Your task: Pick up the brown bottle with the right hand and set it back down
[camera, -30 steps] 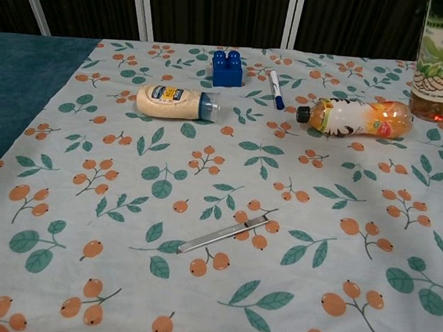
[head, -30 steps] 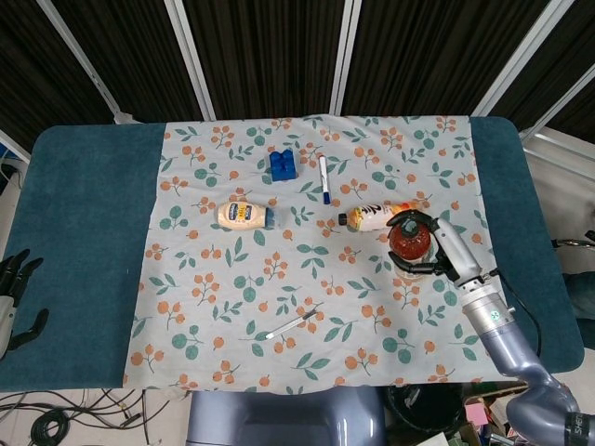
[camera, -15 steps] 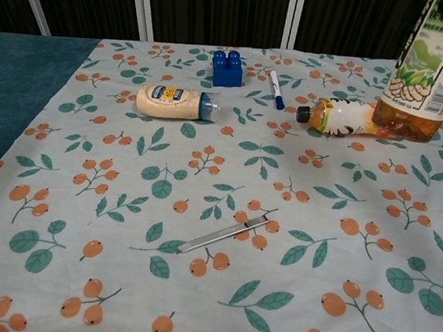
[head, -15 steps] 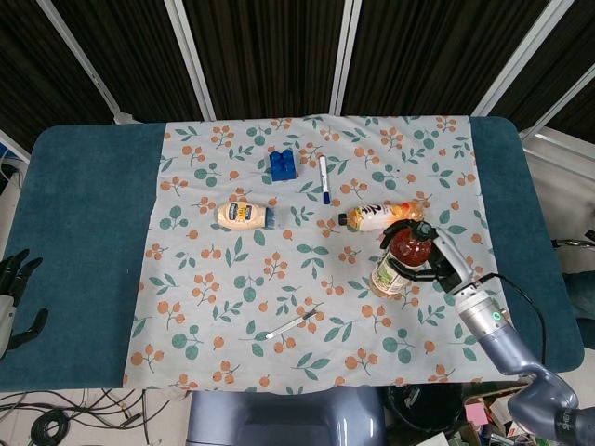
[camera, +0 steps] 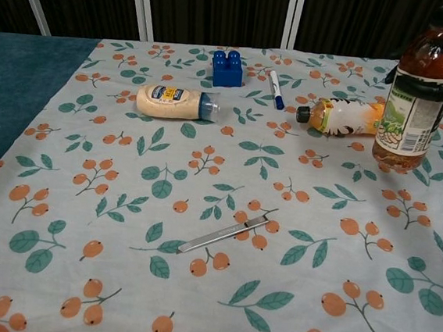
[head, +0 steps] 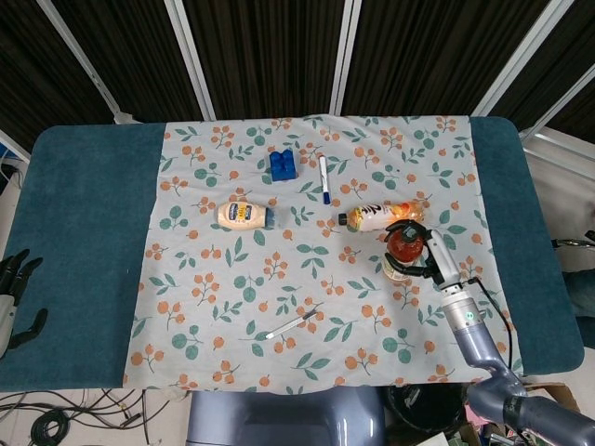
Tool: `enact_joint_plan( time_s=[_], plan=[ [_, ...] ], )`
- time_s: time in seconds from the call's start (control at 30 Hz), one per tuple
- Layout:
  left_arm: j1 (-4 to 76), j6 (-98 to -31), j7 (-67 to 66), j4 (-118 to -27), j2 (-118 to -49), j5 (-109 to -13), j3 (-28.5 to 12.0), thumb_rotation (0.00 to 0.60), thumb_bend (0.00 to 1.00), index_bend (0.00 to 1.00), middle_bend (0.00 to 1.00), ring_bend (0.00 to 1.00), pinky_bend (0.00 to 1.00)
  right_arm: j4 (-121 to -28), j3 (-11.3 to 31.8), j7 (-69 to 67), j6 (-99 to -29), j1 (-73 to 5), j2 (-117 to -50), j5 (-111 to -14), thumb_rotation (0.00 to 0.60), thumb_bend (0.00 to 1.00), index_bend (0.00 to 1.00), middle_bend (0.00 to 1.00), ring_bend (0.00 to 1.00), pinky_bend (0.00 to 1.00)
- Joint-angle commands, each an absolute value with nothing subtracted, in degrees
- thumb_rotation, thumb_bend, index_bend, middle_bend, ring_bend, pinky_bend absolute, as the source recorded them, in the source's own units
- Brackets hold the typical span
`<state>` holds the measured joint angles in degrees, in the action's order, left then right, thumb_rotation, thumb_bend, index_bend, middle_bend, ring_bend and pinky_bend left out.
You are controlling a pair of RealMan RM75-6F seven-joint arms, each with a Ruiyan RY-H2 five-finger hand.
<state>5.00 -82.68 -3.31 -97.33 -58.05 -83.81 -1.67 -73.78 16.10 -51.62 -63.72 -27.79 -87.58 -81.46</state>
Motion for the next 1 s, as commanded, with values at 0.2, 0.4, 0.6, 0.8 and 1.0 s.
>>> enact_joint_plan(
  time_s=[0.2,0.4,0.6,0.8,1.0],
  plan=[
    [5.0,-82.6,-3.5,-97.4,-58.0,-83.7,-1.6,0.6,0.39,0.11,0.01,0.01,0.17,-69.2,17.3,-47.4,-63.8,-28.7,-93.0,-76.6,0.6,0.45,0.7,0.57,0.68,0.8],
    [5.1,-82.4,-3.7,-97.5,-57.9,-83.5,-1.7,0.6,0.39,0.11,0.0,0.01,0.17,-66.6,17.4,-47.1,-63.3,-29.0,-95.6,-75.0,0.6,0.45,0.7,0.57,0.68,0.8],
    [5.2,-82.1,-4.0,-97.6,-57.9,-83.3,-1.6,0.6,0.39,0.11,0.0,0.01,0.17,-63.8,15.9,-47.3,-63.4,-28.7,-98.4,-75.4,0.6,0.45,0.7,0.57,0.68,0.8],
    [5.1,-82.1,-4.0,-97.6,-57.8,-83.2,-1.6,0.6,0.39,0.11,0.01,0.01,0.17,-62.3,15.4,-48.6,-63.4,-28.8,-99.4,-76.1,0.6,0.45,0.67,0.52,0.63,0.77],
    [5.2,-82.0,-4.1,-97.6,-57.8,-83.1,-1.6,0.6,0.39,0.11,0.01,0.01,0.17,-62.3,13.4,-51.1,-62.0,-29.4,-98.4,-78.9,0.6,0.3,0.31,0.21,0.37,0.4]
  ],
)
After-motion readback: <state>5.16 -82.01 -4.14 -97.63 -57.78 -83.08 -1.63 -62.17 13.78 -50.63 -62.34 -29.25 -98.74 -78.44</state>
